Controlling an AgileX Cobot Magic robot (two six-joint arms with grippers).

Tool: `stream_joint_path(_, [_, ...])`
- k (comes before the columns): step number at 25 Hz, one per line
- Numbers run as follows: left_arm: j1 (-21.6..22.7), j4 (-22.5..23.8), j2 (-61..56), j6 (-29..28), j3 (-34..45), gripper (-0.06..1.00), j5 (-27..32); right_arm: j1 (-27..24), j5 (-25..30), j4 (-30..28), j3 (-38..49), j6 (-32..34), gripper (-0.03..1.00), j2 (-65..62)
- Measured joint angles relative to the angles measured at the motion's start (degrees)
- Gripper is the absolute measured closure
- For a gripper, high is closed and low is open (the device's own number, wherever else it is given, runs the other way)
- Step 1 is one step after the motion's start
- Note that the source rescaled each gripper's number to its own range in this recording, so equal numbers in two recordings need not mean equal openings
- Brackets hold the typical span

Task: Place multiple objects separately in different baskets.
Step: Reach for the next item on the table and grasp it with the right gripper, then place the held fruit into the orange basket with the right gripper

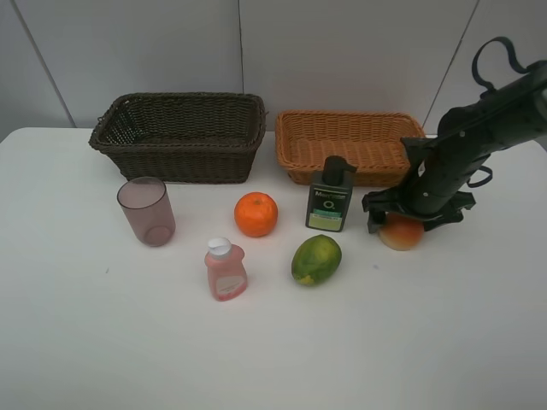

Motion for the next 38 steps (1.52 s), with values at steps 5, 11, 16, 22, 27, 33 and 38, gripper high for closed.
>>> stream_joint_path(5, [0.00,0.00,0.00,0.00,0.00,-0.03,0.00,0.00,0.53,0.07,0.00,0.00,0.52,0.13])
stream_joint_path(11, [0.00,0.00,0.00,0.00,0.00,-0.03,0.00,0.00,1.36,0.07,-0.02,0.00,0.58,0.13])
stream_joint_path(16, [0.00,0.00,0.00,0.00,0.00,-0.03,0.00,0.00,3.66,-0.75,-0.21,0.00,0.58,-0.11])
stream_joint_path(22, [0.00,0.00,0.00,0.00,0.00,-0.03,0.00,0.00,14.67,-1.83,-5.94,-4.77,0.58,-4.30])
stream_joint_path(27, [0.00,0.00,0.00,0.00,0.00,-0.03,0.00,0.00,26.85,1.14,-15.49,-13.38,0.58,-6.96])
stream_joint_path(33, [0.00,0.00,0.00,0.00,0.00,-0.03,0.00,0.00,32.67,5.06,-27.68,-21.42,0.58,-6.64])
stream_joint_path(38, [0.00,0.00,0.00,0.00,0.00,-0.03,0.00,0.00,33.11,5.46,-36.32,-22.13,0.58,-1.95])
